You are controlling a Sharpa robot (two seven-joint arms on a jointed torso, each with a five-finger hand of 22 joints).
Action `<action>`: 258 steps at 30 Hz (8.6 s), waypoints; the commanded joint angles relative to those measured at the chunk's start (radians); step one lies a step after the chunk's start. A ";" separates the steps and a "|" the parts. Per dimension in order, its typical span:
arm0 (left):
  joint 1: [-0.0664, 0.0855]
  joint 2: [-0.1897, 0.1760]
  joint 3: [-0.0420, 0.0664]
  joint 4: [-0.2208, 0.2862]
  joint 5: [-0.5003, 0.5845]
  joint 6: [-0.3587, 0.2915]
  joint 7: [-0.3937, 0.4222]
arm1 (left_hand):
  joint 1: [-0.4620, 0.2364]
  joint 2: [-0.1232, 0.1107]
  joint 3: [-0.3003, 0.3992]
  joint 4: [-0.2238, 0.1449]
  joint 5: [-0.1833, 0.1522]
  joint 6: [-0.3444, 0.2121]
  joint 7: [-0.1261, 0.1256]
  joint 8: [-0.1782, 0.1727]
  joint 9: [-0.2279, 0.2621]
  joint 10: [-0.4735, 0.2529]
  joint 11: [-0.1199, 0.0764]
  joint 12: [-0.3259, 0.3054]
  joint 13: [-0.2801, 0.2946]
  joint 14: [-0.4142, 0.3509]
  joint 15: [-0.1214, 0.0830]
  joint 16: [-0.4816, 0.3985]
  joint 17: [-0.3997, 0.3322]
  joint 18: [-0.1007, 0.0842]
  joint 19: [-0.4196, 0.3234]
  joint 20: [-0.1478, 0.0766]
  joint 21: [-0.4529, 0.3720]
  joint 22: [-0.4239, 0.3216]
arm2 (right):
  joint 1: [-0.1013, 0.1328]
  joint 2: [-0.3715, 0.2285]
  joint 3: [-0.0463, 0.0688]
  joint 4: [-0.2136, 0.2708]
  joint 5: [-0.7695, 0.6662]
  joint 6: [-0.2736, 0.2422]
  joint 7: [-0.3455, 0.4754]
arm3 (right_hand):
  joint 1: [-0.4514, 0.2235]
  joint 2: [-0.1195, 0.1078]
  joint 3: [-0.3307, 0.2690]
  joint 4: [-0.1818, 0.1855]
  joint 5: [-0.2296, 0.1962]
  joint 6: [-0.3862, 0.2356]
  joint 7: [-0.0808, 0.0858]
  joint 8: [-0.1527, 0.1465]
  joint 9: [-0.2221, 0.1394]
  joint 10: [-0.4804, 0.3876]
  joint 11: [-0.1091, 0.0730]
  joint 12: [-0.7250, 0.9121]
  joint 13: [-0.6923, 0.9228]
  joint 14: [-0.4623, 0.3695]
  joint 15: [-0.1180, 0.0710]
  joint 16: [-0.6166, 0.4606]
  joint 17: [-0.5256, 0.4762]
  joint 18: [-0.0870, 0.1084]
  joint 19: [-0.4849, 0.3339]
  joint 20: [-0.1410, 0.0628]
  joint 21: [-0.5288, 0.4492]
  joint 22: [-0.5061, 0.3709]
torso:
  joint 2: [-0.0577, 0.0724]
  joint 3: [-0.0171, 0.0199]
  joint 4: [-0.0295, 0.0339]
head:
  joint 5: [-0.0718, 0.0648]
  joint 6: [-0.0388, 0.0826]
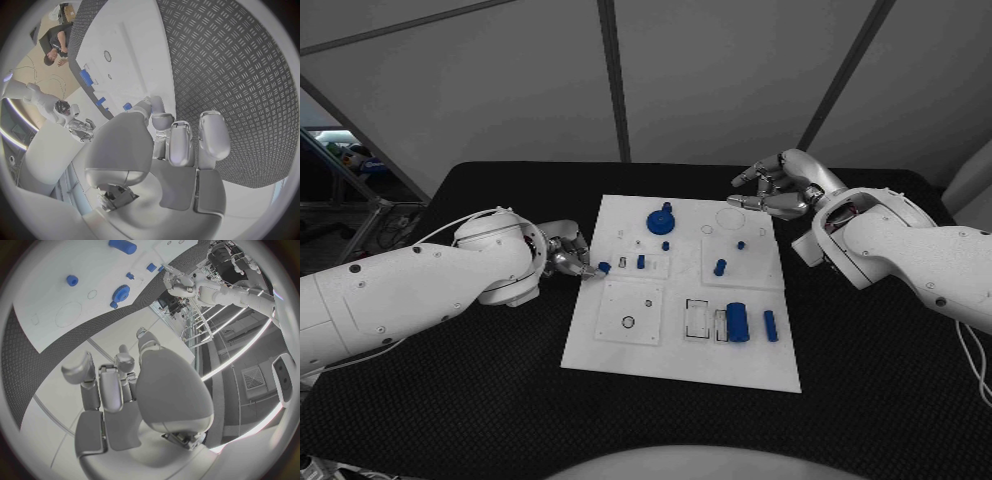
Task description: Assemble the parts on the task board
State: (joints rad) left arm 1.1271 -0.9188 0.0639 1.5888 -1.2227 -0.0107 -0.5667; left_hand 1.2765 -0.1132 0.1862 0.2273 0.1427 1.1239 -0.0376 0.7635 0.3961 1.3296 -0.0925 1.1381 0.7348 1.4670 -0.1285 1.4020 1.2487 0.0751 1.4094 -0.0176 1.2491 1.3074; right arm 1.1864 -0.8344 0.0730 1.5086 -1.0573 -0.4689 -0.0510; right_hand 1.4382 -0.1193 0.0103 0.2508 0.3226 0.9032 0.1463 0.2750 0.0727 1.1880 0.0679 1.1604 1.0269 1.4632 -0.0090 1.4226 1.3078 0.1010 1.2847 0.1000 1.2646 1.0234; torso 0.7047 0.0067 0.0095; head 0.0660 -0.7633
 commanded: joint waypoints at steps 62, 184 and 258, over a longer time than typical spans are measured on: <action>0.002 0.048 0.032 -0.079 0.003 -0.018 0.072 | 0.023 -0.069 -0.096 0.053 -0.011 -0.083 0.028 0.029 -0.006 -0.122 0.024 -0.082 -0.201 0.034 0.013 -0.001 -0.005 0.032 -0.048 0.019 -0.146 -0.021 | 0.001 0.002 0.001 0.001 -0.002 0.003 0.007 | -0.002 0.011 0.000 0.000 0.005 0.009 -0.002 0.006 0.000 0.000 -0.009 0.000 -0.001 0.051 -0.007 -0.005 0.027 0.010 0.001 -0.008 -0.007 -0.002 | 0.000 0.0010 -0.0004 | 0.003 -0.004; 0.062 0.044 -0.008 -0.002 -0.421 0.080 0.103 | 0.099 -0.035 -0.318 0.055 -0.004 -0.225 0.142 -0.215 -0.256 -0.359 0.130 -0.183 -0.444 -0.065 0.103 -0.058 -0.178 0.096 -0.201 0.101 -0.582 -0.210 | 0.001 -0.001 0.000 -0.004 -0.002 0.006 0.001 | -0.002 0.012 0.001 0.000 0.005 0.009 -0.003 0.007 -0.001 0.000 -0.010 -0.001 -0.003 0.051 -0.008 -0.006 0.025 0.010 0.003 -0.009 -0.008 -0.002 | 0.000 0.0002 -0.0004 | 0.011 -0.006; 0.017 0.052 -0.008 -0.039 -0.333 0.026 0.148 | 0.248 0.021 -0.180 0.034 -0.035 -0.065 0.107 -0.353 -0.332 -0.232 0.091 -0.235 -0.495 0.008 0.069 0.046 0.006 0.064 -0.110 0.068 -0.404 -0.077 | -0.001 0.000 0.000 -0.005 -0.002 0.006 0.003 | -0.004 0.013 0.000 0.001 0.005 0.009 -0.003 0.007 -0.001 0.000 -0.010 -0.001 -0.004 0.051 -0.008 -0.007 0.025 0.010 0.003 -0.010 -0.010 -0.004 | 0.000 0.0007 0.0001 | 0.010 -0.011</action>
State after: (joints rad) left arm 1.1475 -0.8664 0.0580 1.5522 -1.5734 0.0323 -0.4293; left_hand 1.5355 -0.0753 0.0118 0.2558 0.1066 1.0649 0.0646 0.4161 0.0676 1.0959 -0.0054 0.9099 0.2409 1.4623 -0.0584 1.4468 1.2548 0.1985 1.2923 0.0507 0.8445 1.2293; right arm 1.1839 -0.8345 0.0729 1.5015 -1.0574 -0.4663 -0.0534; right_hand 1.4343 -0.1154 0.0103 0.2508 0.3226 0.9067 0.1428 0.2785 0.0727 1.1880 0.0679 1.1604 1.0244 1.4669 -0.0127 1.4190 1.3077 0.1008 1.2884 0.0963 1.2605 1.0210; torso 0.7048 0.0074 0.0086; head 0.0759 -0.7748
